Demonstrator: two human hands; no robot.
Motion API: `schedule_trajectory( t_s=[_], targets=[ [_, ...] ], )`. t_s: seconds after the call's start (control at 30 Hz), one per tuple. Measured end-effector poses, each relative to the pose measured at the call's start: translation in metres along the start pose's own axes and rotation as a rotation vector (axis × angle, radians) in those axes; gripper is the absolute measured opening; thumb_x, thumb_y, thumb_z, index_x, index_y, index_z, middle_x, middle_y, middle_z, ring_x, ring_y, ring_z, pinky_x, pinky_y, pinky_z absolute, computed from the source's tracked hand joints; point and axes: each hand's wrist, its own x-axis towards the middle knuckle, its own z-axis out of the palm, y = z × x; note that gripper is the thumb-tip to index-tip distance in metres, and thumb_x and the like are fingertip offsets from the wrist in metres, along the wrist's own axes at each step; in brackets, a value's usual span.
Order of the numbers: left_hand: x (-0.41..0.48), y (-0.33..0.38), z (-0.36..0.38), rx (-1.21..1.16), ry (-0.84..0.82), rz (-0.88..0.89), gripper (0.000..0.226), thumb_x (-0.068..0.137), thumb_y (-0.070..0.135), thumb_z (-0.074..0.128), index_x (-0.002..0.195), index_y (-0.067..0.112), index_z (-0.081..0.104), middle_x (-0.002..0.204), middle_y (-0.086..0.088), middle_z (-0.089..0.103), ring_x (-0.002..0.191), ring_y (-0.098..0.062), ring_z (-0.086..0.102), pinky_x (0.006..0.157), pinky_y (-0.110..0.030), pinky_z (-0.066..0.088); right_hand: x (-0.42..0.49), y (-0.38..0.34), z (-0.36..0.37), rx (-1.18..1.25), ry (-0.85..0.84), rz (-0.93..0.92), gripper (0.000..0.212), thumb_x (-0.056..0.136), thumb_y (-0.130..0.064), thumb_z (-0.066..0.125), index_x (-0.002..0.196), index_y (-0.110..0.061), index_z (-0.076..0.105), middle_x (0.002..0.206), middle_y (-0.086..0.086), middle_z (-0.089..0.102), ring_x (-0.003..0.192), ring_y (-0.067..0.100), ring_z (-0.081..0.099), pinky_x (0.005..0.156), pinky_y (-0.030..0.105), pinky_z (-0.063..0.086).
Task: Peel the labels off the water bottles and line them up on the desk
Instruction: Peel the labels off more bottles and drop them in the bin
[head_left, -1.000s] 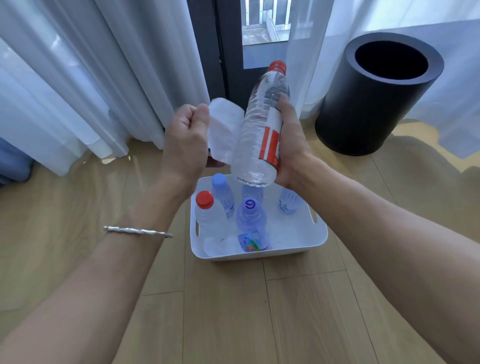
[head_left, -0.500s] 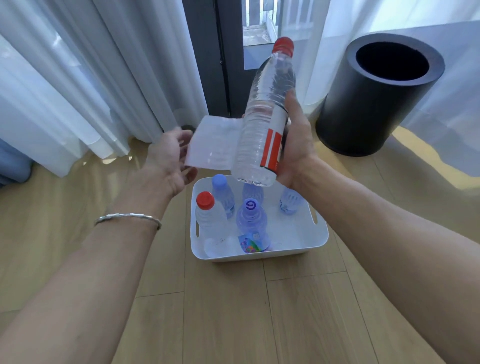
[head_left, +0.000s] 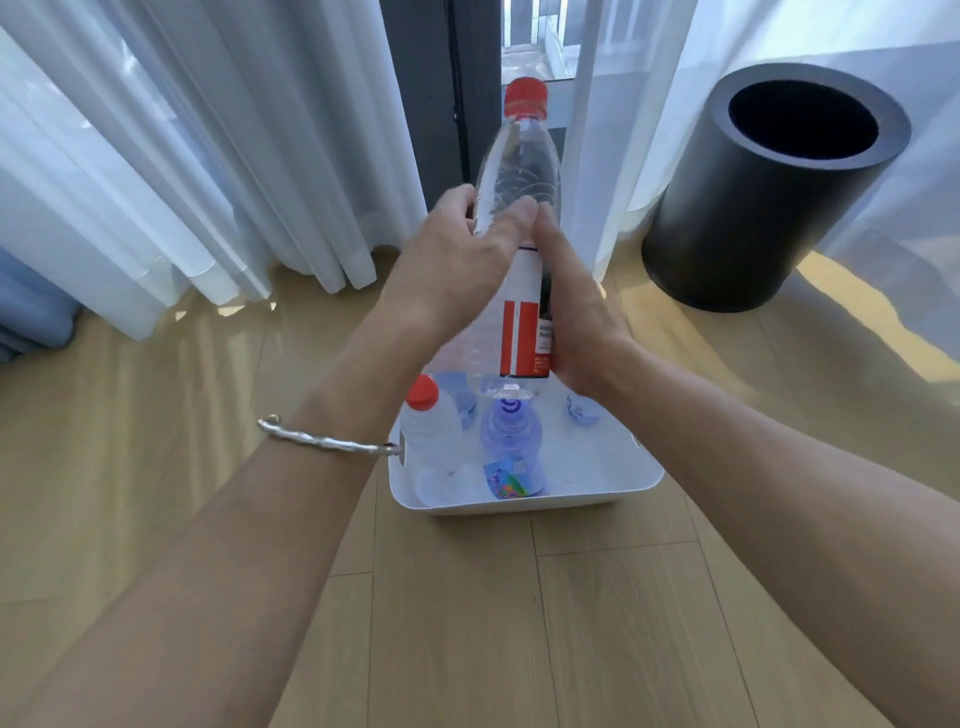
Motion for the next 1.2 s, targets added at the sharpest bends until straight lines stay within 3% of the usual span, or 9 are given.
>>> schedule_trajectory(
  t_s=[0.17,0.33,0.47,0.57,0.67,0.77,0.93,1.1,1.2],
  targets=[
    [-0.001,-0.009,-0.005,-0.027,0.115,-0.089,0.078,0.068,0.072,0.063,0.125,0.021,0.048,0.105,0.003,0.066,0.090,-0.015,0.068,0.081,-0.042,0.057,-0.001,0.007,0.007,-0.236,-0.100,-0.030,0.034,0.099,-0.041,0.044,0.109,-0.011,0.058,0.089,0.008,0.070,0.086,0.028,0.070,0.082,0.042,0.058],
    [-0.005,-0.018,-0.016,0.043,0.152,-0.132,0.071,0.064,0.074,0.062,0.110,0.021,0.056,0.094,0.002,0.067,0.083,-0.016,0.068,0.077,-0.044,0.058,-0.002,0.017,0.008,-0.336,-0.220,0.015,0.038,0.094,-0.035,0.056,0.123,-0.012,0.048,0.108,0.009,0.068,0.100,0.023,0.068,0.087,0.041,0.056],
    [-0.009,-0.027,-0.025,0.015,0.030,-0.016,0.065,0.069,0.059,0.073,0.118,0.024,0.050,0.099,0.002,0.066,0.089,-0.014,0.069,0.084,-0.041,0.057,0.000,0.011,0.001,-0.452,-0.356,0.057,0.053,0.087,-0.029,0.067,0.132,-0.016,0.041,0.120,0.003,0.064,0.106,0.015,0.066,0.086,0.035,0.056],
    [-0.006,-0.029,-0.038,-0.230,-0.138,0.019,0.079,0.060,0.053,0.079,0.125,0.019,0.052,0.108,-0.009,0.068,0.096,-0.025,0.070,0.091,-0.049,0.054,0.001,0.004,-0.006,-0.402,-0.380,0.099,0.072,0.074,-0.049,0.074,0.130,-0.015,0.045,0.123,0.002,0.062,0.108,0.015,0.064,0.089,0.040,0.053],
    [0.000,-0.031,-0.045,-0.478,-0.282,0.061,0.081,0.057,0.051,0.085,0.122,0.014,0.053,0.103,-0.010,0.067,0.103,-0.032,0.066,0.093,-0.049,0.052,0.002,-0.002,-0.009,-0.322,-0.405,0.107,0.079,0.066,-0.075,0.059,0.121,-0.018,0.058,0.117,-0.001,0.063,0.099,0.016,0.058,0.085,0.036,0.047],
    [0.000,-0.033,-0.049,-0.650,-0.381,0.073,0.071,0.061,0.047,0.081,0.117,0.014,0.053,0.100,-0.008,0.066,0.105,-0.034,0.064,0.092,-0.049,0.050,0.008,-0.003,-0.007,-0.220,-0.378,0.138,0.058,0.095,-0.060,0.029,0.111,-0.015,0.061,0.107,0.000,0.063,0.085,0.018,0.053,0.073,0.031,0.041],
    [-0.003,-0.036,-0.050,-0.614,-0.344,0.062,0.055,0.060,0.051,0.077,0.102,0.020,0.058,0.084,-0.001,0.059,0.077,-0.016,0.059,0.076,-0.033,0.053,0.008,-0.002,-0.007,-0.573,-0.346,0.081,0.019,0.089,-0.003,0.049,0.098,-0.012,0.063,0.083,0.001,0.063,0.067,0.010,0.056,0.064,0.025,0.042],
    [0.000,-0.040,-0.048,-0.438,-0.211,0.056,0.056,0.065,0.046,0.076,0.111,0.018,0.058,0.093,-0.001,0.062,0.086,-0.016,0.064,0.083,-0.034,0.055,0.008,0.005,-0.002,-0.840,-0.328,-0.041,0.003,0.090,-0.022,0.063,0.092,-0.021,0.066,0.058,-0.015,0.055,0.060,0.007,0.053,0.065,0.025,0.047],
    [0.000,-0.040,-0.043,-0.370,-0.076,0.013,0.063,0.068,0.046,0.075,0.121,0.016,0.057,0.099,-0.002,0.066,0.093,-0.019,0.068,0.090,-0.044,0.055,0.010,0.007,-0.004,-1.009,-0.244,-0.142,0.025,0.092,-0.015,0.056,0.073,-0.029,0.060,0.059,-0.017,0.056,0.058,-0.001,0.052,0.061,0.021,0.042]
  ],
)
